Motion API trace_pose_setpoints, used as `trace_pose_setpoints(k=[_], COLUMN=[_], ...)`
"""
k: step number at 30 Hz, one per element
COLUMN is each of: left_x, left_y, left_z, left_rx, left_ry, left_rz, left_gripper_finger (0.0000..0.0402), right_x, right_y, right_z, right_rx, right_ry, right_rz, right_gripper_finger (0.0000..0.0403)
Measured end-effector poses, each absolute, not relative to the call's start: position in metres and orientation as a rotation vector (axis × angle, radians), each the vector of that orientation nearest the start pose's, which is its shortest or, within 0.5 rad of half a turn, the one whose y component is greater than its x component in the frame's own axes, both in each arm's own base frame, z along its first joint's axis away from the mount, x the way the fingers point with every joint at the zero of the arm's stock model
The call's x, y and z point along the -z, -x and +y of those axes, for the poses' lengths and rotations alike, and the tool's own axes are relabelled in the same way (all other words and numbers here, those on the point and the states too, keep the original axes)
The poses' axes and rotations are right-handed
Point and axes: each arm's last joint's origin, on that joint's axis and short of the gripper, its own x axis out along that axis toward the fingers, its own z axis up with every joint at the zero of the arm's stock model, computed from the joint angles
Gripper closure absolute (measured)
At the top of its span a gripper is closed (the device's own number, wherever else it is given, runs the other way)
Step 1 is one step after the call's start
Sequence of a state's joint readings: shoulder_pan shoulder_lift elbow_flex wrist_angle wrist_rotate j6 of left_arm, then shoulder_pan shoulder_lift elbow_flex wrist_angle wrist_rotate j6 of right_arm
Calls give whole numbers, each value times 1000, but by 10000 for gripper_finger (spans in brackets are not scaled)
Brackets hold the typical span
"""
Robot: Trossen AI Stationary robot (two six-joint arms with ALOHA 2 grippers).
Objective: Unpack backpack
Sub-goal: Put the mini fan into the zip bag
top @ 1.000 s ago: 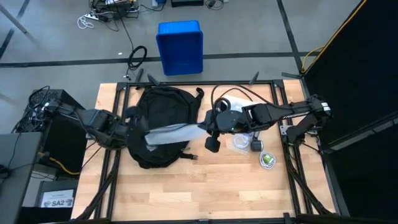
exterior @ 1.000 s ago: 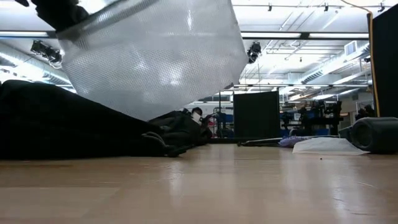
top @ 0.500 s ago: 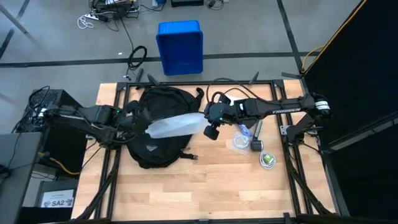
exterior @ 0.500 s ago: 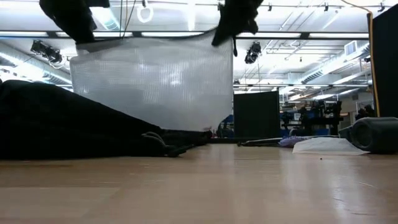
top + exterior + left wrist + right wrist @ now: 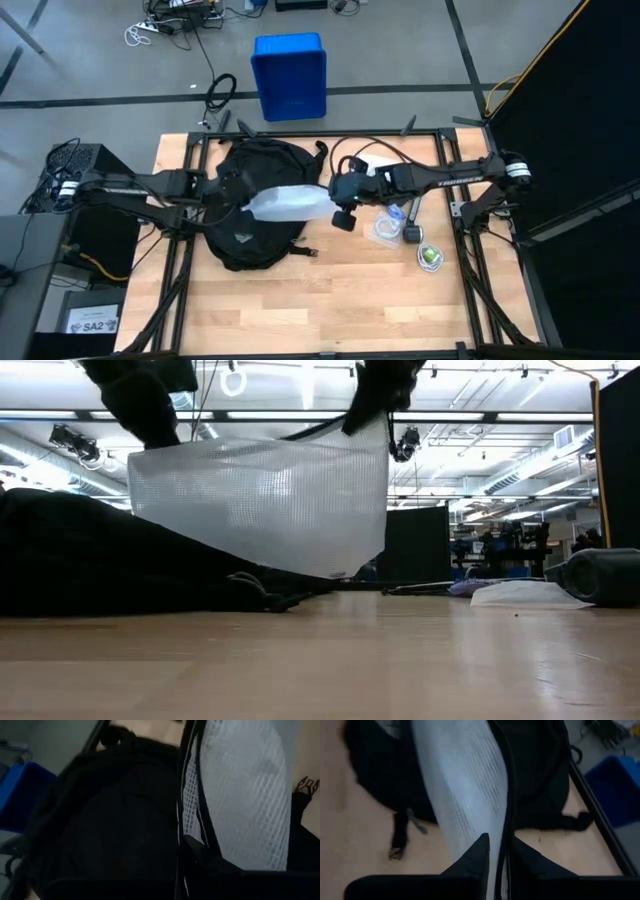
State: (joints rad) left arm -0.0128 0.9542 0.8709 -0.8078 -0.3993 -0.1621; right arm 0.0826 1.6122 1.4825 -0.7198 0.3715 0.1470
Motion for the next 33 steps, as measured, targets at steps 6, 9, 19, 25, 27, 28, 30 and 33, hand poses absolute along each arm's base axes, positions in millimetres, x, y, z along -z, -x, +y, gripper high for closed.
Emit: trace_pose_setpoints(k=[6, 9, 19, 25, 27, 28, 30, 33], left_x=[-300, -307, -336, -338, -338, -338, -338, -338], left_y=[-176, -175, -171, -170, -170, -170, -170, -170], left_z=[9, 9, 10, 10, 10, 10, 10, 10], left_rx=[-422, -425, -432, -483, -487, -487, -486, -486], left_ry=[-54, -53, -87, -119, -120, -121, -121, -121], left_rz=[820, 805, 742, 739, 737, 737, 736, 737], left_gripper_finger=[402, 402, 402, 402, 402, 402, 402, 402], right_x=[-345, -356, -377, -329, -310, -300, -282, -256], right_y=[-339, -333, -297, -279, -270, -266, -261, -251], right_z=[39, 52, 80, 72, 69, 68, 66, 63], right_rx=[271, 230, 344, 560, 649, 689, 750, 812], right_ry=[77, 85, 31, -85, -115, -134, -184, -249], right_rz=[752, 722, 727, 961, 1039, 1068, 1120, 1207], right_gripper_finger=[328, 310, 286, 291, 289, 287, 280, 267])
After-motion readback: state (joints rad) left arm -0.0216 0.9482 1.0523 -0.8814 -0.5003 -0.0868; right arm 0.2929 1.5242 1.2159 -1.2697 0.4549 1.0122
